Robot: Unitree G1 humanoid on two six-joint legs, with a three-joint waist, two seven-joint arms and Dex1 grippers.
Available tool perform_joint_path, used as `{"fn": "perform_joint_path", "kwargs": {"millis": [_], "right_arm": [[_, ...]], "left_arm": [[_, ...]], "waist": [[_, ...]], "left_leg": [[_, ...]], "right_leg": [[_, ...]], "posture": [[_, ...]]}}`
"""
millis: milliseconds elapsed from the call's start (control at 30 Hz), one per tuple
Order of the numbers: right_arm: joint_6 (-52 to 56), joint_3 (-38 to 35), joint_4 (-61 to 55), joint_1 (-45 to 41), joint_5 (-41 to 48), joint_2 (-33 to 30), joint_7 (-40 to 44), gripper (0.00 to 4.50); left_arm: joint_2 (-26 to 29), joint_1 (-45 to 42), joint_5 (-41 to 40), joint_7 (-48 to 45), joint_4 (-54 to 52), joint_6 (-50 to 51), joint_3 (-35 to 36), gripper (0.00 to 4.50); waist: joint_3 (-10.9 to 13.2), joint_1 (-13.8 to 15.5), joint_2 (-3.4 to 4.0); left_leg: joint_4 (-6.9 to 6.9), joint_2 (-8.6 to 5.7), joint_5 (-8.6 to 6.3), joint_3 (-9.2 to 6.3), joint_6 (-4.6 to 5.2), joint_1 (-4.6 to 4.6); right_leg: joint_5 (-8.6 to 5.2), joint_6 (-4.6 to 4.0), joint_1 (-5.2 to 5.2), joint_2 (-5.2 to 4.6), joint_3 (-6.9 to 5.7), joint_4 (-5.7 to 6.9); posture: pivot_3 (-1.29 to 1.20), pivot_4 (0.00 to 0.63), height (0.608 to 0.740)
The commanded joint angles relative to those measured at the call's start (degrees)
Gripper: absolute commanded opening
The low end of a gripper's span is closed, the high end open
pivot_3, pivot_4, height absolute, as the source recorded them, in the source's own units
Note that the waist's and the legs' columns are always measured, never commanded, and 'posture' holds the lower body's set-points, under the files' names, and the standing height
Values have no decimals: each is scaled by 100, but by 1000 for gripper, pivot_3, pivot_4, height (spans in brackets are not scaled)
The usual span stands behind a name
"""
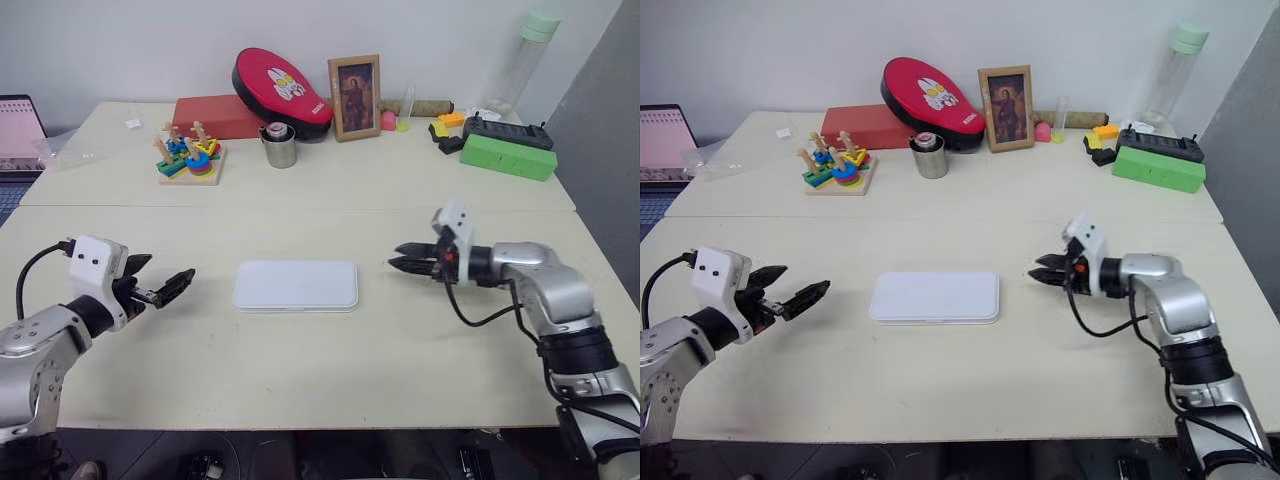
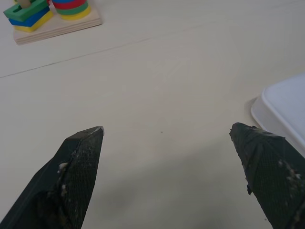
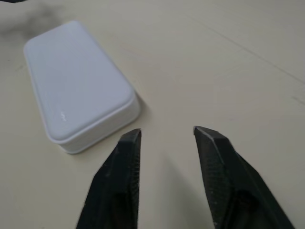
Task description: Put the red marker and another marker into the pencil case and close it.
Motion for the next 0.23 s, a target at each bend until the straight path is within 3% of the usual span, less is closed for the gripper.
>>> {"fn": "perform_joint_path", "kwargs": {"millis": [33, 233], "right_arm": [[70, -422, -158, 284, 176, -242, -125, 2824], [207, -596, -428, 546, 323, -321, -289, 4415]], "left_arm": [[208, -176, 211, -139, 123, -211, -14, 4500], [306, -283, 257, -244, 244, -202, 52, 4500]], "waist": [[0, 7, 0], [0, 10, 0]], "left_leg": [[0, 0, 0, 0, 0, -1], [-1, -1, 0, 1, 0, -2]], "right_leg": [[0, 0, 0, 0, 0, -1], [-1, 2, 1, -2, 1, 0]], "posture": [[0, 150, 740], [0, 150, 740]]}}
